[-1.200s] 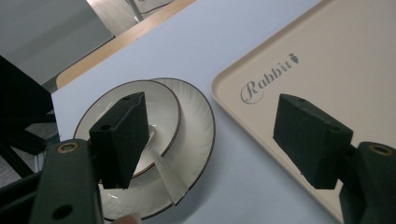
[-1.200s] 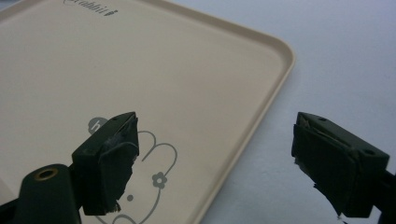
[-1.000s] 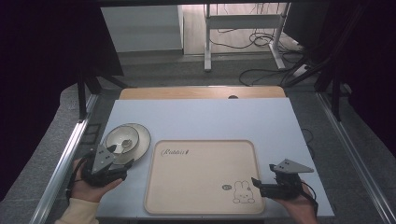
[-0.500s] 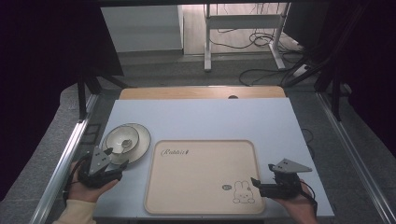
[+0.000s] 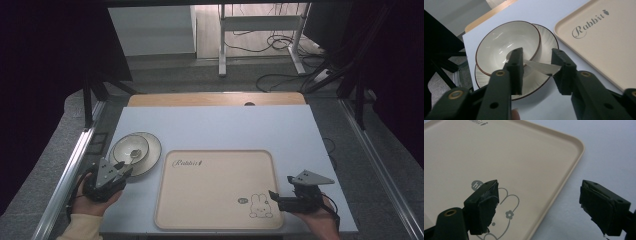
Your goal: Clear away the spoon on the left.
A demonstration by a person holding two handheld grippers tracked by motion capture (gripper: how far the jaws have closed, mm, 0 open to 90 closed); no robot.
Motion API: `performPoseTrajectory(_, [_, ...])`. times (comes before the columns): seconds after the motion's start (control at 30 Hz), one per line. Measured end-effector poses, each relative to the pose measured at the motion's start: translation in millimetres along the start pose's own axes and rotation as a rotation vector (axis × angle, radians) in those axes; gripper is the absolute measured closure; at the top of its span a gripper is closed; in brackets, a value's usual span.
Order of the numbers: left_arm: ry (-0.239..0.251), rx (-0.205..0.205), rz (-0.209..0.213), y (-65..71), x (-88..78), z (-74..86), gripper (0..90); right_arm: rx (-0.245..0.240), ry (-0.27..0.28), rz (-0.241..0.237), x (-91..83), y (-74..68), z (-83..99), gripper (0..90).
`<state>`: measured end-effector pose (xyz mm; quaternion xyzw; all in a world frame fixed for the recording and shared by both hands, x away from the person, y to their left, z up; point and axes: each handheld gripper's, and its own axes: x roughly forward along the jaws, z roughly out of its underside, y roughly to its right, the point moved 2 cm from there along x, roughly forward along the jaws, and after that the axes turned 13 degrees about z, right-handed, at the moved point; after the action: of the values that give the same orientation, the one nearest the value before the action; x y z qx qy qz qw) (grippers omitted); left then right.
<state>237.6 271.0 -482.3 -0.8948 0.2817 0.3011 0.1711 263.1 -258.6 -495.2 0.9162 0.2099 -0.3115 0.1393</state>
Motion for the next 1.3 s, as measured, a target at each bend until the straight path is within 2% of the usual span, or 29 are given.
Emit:
performPoseTrajectory(0.2, [-0.012,0.014,-0.004,0.2,1.5,1.9,75.2,-0.002,-0.002,0.002,0.0,-0.2,0.1,16.2])
performPoseTrajectory(0.47, [-0.016,0.016,-0.029,-0.3,1.3,2.1,81.5,-0.005,-0.006,-0.002,0.4,-0.7,0.2,16.2])
performPoseTrajectory(0.9, [0.013,-0.02,-0.075,-3.8,-1.5,2.4,88.7,-0.012,-0.01,-0.01,1.5,-2.1,0.8,16.2])
performPoseTrajectory(1.3, [0.029,-0.014,-0.085,-4.6,-3.2,0.6,89.0,-0.018,-0.012,-0.021,1.3,-3.9,0.8,16.2])
